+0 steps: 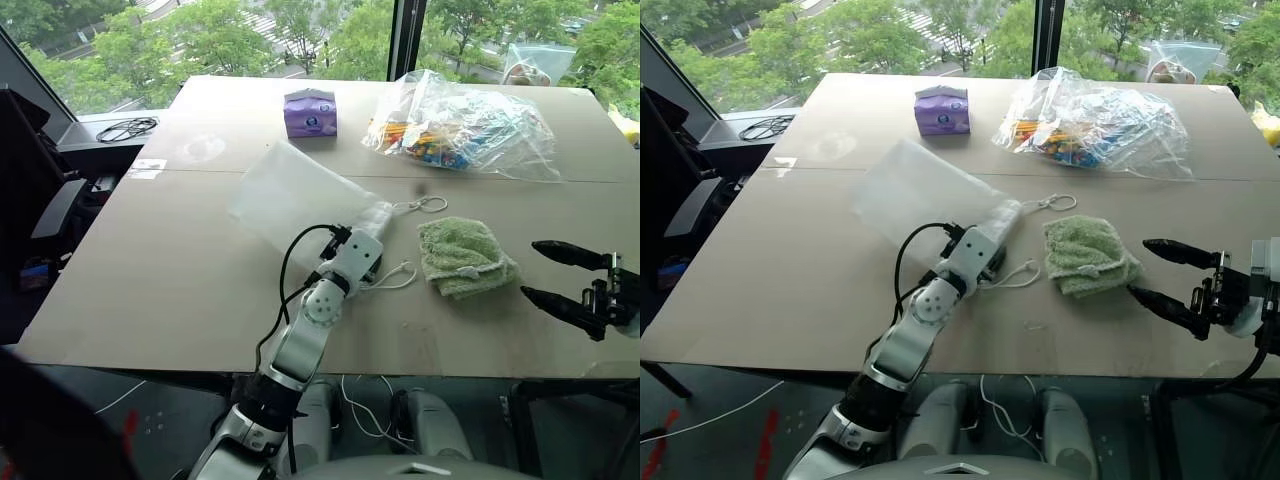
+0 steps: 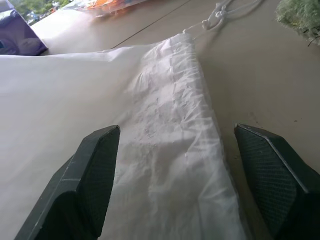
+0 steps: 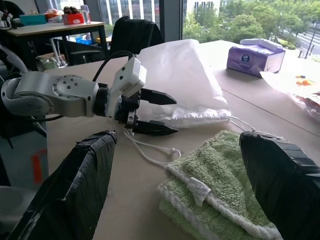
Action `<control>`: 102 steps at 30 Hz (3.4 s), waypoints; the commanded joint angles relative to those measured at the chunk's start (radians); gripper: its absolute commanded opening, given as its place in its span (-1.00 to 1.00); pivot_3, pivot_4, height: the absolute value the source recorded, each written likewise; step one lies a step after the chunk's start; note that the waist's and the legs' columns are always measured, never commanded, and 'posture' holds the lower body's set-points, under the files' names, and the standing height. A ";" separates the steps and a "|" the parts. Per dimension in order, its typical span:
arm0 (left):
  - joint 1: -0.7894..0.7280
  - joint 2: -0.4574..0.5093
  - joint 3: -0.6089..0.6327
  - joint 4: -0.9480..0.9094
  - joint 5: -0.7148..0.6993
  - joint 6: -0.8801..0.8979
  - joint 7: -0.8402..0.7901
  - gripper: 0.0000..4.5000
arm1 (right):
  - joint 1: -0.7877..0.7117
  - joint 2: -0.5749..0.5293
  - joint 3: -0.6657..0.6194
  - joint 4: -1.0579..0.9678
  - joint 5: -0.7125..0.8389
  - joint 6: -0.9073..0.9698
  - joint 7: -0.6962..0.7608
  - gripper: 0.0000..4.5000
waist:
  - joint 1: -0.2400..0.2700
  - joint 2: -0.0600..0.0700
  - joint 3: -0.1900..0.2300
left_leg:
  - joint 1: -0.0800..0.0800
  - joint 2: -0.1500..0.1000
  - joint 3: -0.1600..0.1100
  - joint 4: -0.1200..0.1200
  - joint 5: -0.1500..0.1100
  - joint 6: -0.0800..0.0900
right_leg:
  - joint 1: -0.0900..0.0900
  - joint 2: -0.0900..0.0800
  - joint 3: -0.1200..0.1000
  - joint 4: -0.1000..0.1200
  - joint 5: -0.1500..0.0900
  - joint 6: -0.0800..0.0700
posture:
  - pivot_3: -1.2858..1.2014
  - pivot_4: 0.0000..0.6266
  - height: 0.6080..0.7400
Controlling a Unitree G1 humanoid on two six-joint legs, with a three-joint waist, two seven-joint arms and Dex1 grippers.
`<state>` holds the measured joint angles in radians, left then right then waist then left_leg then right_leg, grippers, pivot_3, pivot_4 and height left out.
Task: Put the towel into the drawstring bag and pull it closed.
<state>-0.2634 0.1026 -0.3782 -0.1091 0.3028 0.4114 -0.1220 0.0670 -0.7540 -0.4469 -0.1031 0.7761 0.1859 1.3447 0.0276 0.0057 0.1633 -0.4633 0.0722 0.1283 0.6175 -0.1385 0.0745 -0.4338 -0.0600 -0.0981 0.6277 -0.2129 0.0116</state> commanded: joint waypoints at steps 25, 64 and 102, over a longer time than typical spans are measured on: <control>0.051 0.057 0.106 -0.086 -0.094 -0.161 -0.094 -0.95 | -0.030 0.041 0.000 0.012 -0.024 -0.059 -0.007 0.87 | 0.000 0.000 0.000 | 0.000 0.000 0.000 0.000 0.000 0.000 | 0.000 0.000 0.000 0.000 0.000 0.000 | 0.03 -0.52 0.98; 0.250 0.095 0.213 -0.203 0.089 -0.041 -0.060 0.97 | -0.070 0.066 0.022 0.022 -0.050 -0.068 -0.026 0.87 | -0.012 0.002 -0.001 | 0.000 0.000 0.000 -0.003 -0.001 0.000 | -0.003 -0.002 0.000 0.000 0.000 0.000 | 0.03 -0.52 0.98; 0.063 -0.082 0.614 -0.238 -1.096 0.238 -0.207 -0.97 | -0.123 0.168 0.141 -0.042 -0.099 -0.086 -0.176 0.87 | -0.013 0.002 -0.002 | 0.000 0.000 -0.002 0.002 0.000 0.001 | 0.001 0.004 0.000 0.000 0.000 0.000 | 0.03 -0.52 0.98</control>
<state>-0.1938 0.0190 0.2276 -0.3405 -0.7335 0.6150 -0.3311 -0.0487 -0.5850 -0.2989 -0.1043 0.6760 0.1189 1.1789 0.0147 0.0078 0.1609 -0.4634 0.0722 0.1266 0.6209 -0.1389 0.0753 -0.4324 -0.0563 -0.0978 0.6276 -0.2129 0.0117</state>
